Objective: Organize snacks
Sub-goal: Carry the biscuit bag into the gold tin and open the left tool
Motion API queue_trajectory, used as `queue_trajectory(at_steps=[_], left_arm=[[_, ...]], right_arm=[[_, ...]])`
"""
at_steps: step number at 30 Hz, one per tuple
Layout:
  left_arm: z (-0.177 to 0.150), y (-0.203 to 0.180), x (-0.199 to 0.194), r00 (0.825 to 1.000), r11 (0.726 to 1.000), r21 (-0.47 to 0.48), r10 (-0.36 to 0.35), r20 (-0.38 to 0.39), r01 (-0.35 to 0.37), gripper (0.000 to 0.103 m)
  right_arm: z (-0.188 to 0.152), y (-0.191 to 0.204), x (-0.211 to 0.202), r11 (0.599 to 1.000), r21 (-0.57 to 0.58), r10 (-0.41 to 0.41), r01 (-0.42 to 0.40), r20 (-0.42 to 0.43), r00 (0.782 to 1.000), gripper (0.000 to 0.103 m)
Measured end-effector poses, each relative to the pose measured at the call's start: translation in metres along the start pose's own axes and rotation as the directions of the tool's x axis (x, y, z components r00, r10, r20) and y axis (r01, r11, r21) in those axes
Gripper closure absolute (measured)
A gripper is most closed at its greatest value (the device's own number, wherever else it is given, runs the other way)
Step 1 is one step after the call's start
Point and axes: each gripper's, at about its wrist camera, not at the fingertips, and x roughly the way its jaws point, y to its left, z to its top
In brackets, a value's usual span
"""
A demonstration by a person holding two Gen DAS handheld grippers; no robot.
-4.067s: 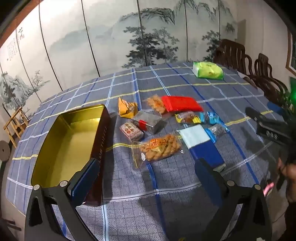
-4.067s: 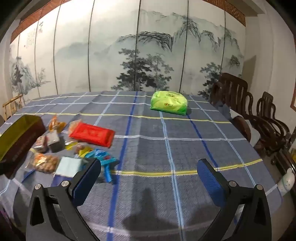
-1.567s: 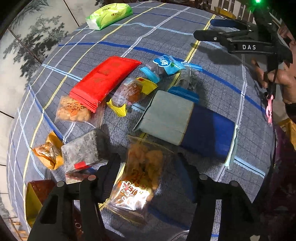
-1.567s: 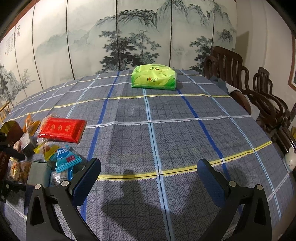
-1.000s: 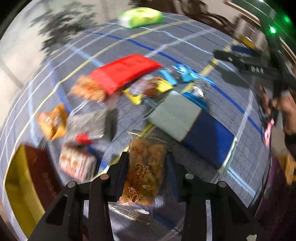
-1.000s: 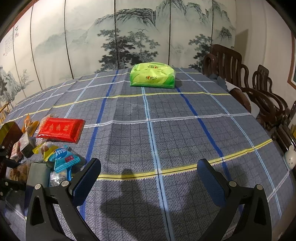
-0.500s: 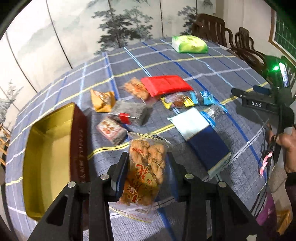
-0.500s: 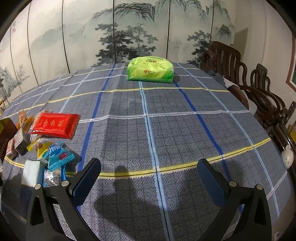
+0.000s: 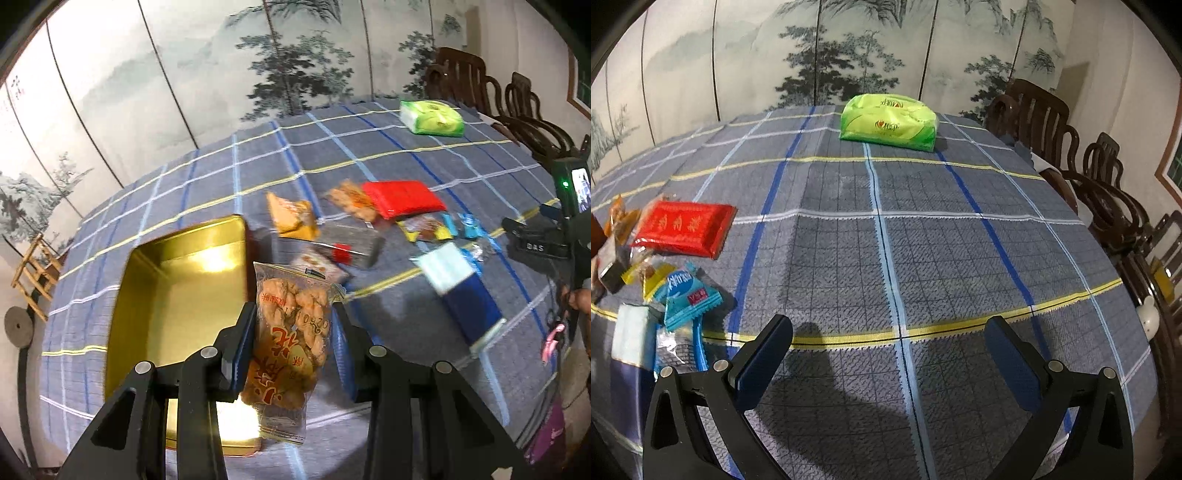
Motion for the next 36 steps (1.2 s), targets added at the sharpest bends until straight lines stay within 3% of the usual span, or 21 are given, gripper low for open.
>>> queue_trajectory(at_steps=[8,12,21,25,29,31,33,36], left_arm=[[0.002,0.041,0.015,0.997,0.997,-0.026,0.068,-0.025,-0.068,0.067],[0.004,0.067,0.036,0.993,0.994,-0.043,0.093,-0.072,-0.096,0.067],[0.016,0.131,0.117,0.961,0.981,-0.124,0.113,-0.253,-0.148,0.067],[0.017,0.141,0.14,0.946,0.975,-0.129,0.138,-0.292,-0.182,0.067],[0.021,0.149,0.147,0.945,0.968,-0.14,0.162,-0.285,-0.209,0.06],[0.022,0.148,0.148,0.943,0.969,-0.131,0.166,-0.287,-0.21,0.056],[0.024,0.148,0.146,0.945,0.97,-0.12,0.17,-0.278,-0.21,0.044],[0.024,0.148,0.137,0.952,0.968,-0.116,0.191,-0.238,-0.223,0.038]], right_arm=[[0.0,0.005,0.003,0.999,-0.025,-0.025,0.024,-0.022,0.999,0.0],[0.0,0.006,0.002,0.999,-0.025,-0.026,0.025,-0.024,0.999,0.0],[0.001,0.005,0.003,0.999,-0.024,-0.024,0.023,-0.025,0.999,0.0],[0.001,0.004,0.004,1.0,-0.012,-0.015,0.015,-0.026,1.0,0.0],[-0.002,-0.003,-0.007,1.0,0.025,0.015,-0.016,0.03,0.999,0.0],[-0.008,-0.006,-0.017,0.997,0.057,0.053,-0.056,0.055,0.997,0.0],[-0.016,-0.008,-0.031,0.981,0.103,0.156,-0.162,0.068,0.985,0.0],[-0.025,0.008,-0.062,0.947,0.078,0.305,-0.313,0.096,0.947,0.0]])
